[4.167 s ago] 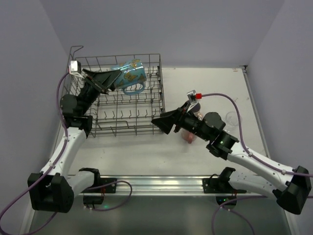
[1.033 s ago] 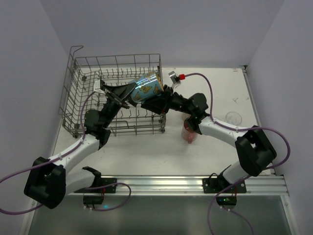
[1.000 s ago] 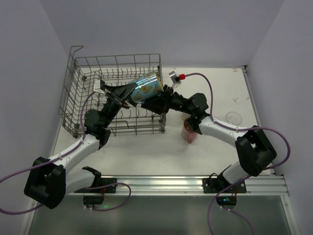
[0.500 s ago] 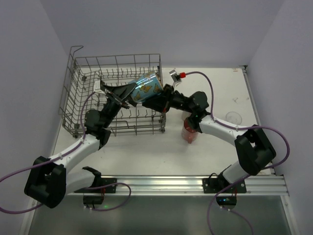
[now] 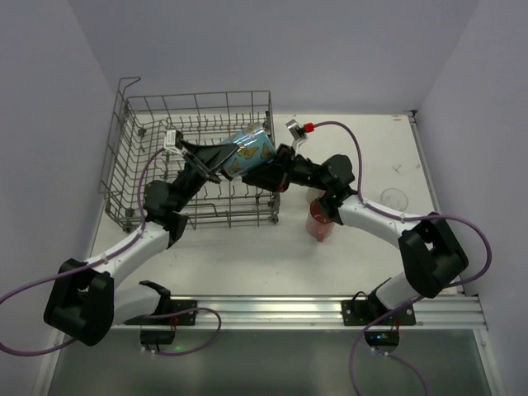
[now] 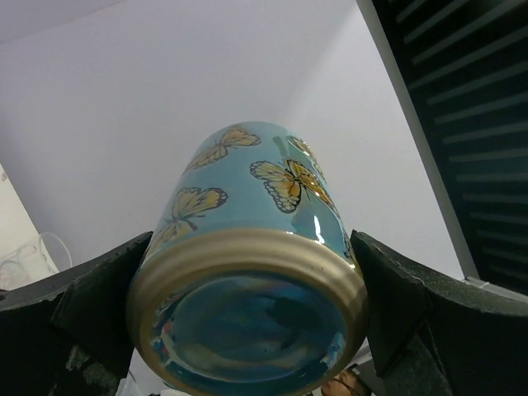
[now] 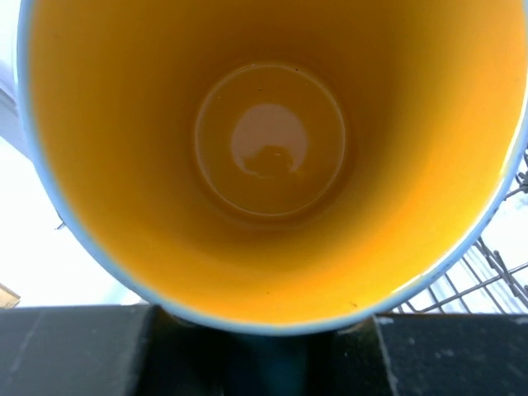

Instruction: Unload the cups from the dish rack

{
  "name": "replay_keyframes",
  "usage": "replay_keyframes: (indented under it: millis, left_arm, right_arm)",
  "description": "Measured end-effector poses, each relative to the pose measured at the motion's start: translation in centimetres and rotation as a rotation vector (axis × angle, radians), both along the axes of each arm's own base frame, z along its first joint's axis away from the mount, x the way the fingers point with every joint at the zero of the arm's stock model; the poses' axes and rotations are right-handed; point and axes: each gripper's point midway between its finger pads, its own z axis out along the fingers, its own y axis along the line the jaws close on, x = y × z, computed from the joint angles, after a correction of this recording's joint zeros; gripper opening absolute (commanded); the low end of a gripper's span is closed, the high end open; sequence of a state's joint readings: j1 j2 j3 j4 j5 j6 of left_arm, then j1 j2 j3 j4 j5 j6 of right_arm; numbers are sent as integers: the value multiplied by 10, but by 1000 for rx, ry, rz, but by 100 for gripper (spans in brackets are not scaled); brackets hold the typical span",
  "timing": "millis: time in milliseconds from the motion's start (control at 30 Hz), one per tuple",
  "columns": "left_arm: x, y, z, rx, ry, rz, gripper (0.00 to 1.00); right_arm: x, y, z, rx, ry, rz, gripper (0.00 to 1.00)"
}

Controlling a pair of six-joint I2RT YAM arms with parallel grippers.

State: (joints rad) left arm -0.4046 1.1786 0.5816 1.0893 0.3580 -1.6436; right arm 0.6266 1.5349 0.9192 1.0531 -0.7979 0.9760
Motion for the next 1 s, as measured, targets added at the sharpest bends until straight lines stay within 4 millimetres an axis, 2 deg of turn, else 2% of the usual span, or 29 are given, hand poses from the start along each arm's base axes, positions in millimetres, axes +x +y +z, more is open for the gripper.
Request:
replay_keyframes:
  millis: [200, 400, 600, 767, 867, 1000]
  left_arm:
    - [-4, 5, 1, 55, -49, -42, 100]
    - [1, 34, 13, 63, -111, 26, 100]
    - [-7, 34, 17, 73, -156, 3, 100]
    - [-3, 36, 9, 128, -139, 30, 100]
    - [-4, 35, 6, 181, -141, 49, 100]
    - [-4, 34, 17, 254, -184, 78, 100]
  right_arm:
    - [-12, -10, -2, -4, 2, 6, 0]
    - [-17, -26, -21, -40, 51, 0, 0]
    - [-10, -35, -33, -68, 110, -23, 0]
    - [-17, -49, -27, -71, 114, -46, 0]
    - [-11, -66, -16, -67, 90, -101, 0]
    - [10, -102, -11, -77, 88, -242, 0]
